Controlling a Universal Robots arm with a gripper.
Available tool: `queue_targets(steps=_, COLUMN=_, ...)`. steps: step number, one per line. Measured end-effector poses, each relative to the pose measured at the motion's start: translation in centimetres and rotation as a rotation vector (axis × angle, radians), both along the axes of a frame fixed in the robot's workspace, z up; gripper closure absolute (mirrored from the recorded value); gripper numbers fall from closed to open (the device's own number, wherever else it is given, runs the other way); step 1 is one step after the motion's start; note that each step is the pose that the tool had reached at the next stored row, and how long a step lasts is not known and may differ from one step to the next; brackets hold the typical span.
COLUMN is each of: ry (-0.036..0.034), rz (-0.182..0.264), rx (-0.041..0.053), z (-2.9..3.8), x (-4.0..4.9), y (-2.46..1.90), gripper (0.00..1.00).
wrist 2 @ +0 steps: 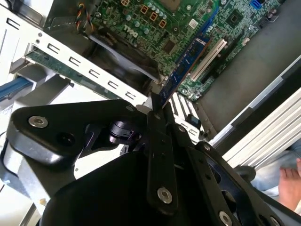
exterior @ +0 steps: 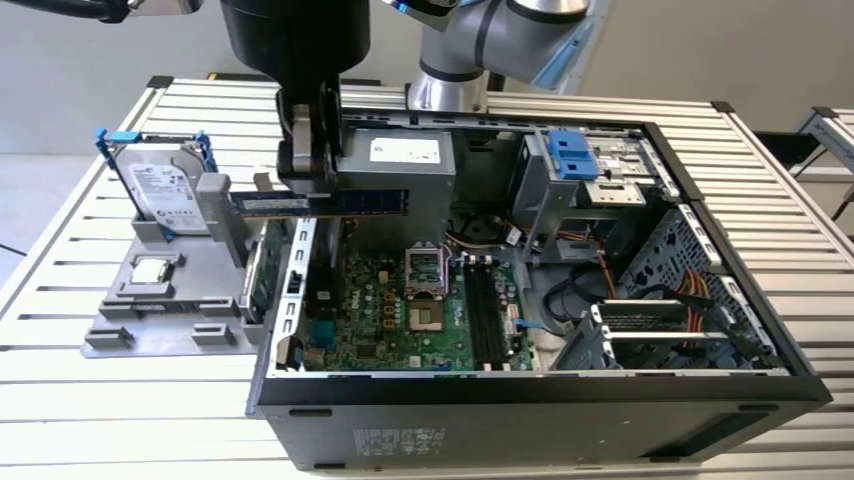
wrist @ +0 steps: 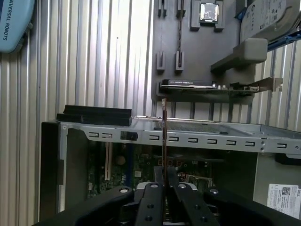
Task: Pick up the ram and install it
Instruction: 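Pick up the ram and move it above insertion slot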
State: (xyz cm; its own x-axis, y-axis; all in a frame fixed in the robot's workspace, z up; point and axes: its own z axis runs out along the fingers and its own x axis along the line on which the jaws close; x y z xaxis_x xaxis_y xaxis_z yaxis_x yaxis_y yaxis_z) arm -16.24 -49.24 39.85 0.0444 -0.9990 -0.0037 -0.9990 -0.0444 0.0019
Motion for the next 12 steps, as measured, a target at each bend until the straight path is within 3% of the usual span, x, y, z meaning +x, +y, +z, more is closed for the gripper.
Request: queue_targets(steps=12, ry=0.0, rz=0.0, rx=0.0001, z=0.0, x=1.44, y=0.0, gripper=1.0)
